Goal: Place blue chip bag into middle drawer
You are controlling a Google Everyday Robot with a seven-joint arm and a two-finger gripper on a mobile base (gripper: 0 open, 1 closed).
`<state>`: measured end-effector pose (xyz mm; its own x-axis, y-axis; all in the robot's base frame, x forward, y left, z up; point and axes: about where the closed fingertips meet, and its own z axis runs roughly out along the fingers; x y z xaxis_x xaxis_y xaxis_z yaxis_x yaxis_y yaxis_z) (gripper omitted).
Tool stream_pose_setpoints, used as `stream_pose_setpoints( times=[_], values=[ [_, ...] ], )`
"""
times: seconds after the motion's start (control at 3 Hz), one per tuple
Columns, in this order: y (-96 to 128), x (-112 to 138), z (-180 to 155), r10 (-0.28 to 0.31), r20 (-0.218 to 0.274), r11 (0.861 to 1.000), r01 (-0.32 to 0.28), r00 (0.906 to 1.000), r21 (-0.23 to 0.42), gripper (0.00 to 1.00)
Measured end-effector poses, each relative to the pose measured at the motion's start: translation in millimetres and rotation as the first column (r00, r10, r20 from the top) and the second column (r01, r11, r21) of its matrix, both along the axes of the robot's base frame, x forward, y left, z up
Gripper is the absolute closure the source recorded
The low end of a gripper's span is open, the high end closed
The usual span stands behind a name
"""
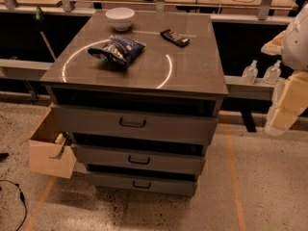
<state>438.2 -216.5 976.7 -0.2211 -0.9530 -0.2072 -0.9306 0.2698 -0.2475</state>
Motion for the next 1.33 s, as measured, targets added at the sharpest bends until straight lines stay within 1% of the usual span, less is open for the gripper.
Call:
stream_pose_setpoints(
  times=[0.33,0.67,1.0,1.33],
  values=[
    [0,0,0,0.000,0.000,1.000,0.000,1.0000,0.000,0.00],
    [-6,-4,-9,-0.043,0.006,0.996,0.042,0.9991,0.076,0.00],
    [-16,-9,-34,-0.087,0.004,0.976,0.085,0.9962,0.199,0.00],
    [-13,-19,-64,-0.088,0.013,0.947,0.079,0.9961,0.312,0.00]
  ],
)
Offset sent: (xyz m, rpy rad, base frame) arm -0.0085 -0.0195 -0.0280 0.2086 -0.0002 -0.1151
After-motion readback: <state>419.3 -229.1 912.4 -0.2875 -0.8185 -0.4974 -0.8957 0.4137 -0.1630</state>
